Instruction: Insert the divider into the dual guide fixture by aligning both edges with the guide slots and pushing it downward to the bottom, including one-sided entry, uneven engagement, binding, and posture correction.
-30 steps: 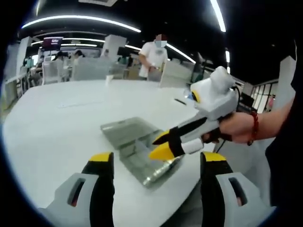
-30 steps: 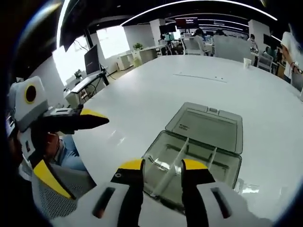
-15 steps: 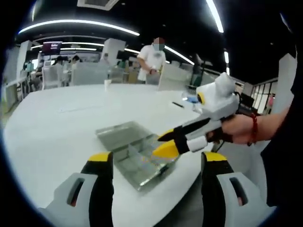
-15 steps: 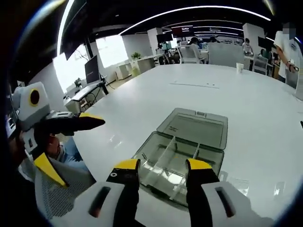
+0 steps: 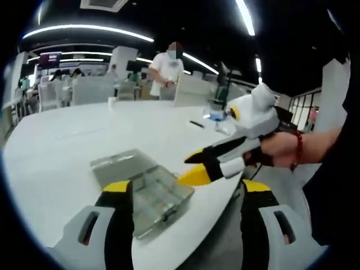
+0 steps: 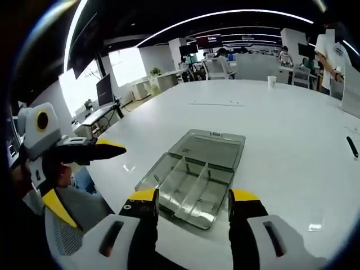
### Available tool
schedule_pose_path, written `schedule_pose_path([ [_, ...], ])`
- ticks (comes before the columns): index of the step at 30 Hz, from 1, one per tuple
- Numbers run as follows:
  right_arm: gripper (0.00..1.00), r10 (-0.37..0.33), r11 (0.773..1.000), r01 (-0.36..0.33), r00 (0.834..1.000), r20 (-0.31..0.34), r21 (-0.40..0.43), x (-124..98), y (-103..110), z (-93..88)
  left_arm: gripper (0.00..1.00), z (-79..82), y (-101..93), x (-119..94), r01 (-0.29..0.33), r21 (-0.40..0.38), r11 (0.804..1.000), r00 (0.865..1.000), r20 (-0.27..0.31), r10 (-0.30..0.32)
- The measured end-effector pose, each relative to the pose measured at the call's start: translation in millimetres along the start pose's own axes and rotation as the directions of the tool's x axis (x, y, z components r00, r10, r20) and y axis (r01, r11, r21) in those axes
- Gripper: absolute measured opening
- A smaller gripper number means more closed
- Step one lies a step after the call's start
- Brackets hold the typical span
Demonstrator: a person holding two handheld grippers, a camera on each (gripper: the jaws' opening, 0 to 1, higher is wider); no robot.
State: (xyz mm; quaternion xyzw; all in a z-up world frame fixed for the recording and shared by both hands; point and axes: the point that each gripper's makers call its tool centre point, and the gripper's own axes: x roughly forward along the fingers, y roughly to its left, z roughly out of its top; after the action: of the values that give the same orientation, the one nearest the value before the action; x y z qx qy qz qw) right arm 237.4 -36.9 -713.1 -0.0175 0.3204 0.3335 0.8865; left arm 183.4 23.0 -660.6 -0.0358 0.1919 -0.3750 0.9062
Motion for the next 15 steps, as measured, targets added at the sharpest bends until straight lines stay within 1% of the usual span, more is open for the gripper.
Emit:
schedule_pose_path([
  [5,0.47,-0.016,1.0,0.016,1.0,0.022,0.013,-15.8,-17.1,1.7,0.78,-1.4,-9.8,8.3,0.014,0.009,1.0,1.0,-0.009,-0.014],
  [7,0.47,-0.034,0.999,0.034,0.999,0.032,0.006,-22.5,-25.7,3.4,0.79,0.3,-16.1,12.1,0.028,0.01,1.0,1.0,-0.008,-0.028],
  [11,0.47,-0.052,0.998,0.051,0.997,0.056,0.023,-30.8,-38.7,5.8,0.8,3.5,-26.8,16.9,0.053,0.022,0.998,0.999,-0.004,-0.053],
  [14,0.47,-0.064,0.998,0.064,0.997,0.037,0.019,-32.6,-47.8,1.9,0.82,2.0,-32.6,20.7,0.072,0.021,0.997,0.997,-0.009,-0.072],
  [15,0.47,-0.069,0.998,0.068,0.997,0.043,0.013,-35.0,-50.6,2.3,0.83,0.2,-34.8,22.2,0.079,0.02,0.997,0.997,-0.016,-0.079],
])
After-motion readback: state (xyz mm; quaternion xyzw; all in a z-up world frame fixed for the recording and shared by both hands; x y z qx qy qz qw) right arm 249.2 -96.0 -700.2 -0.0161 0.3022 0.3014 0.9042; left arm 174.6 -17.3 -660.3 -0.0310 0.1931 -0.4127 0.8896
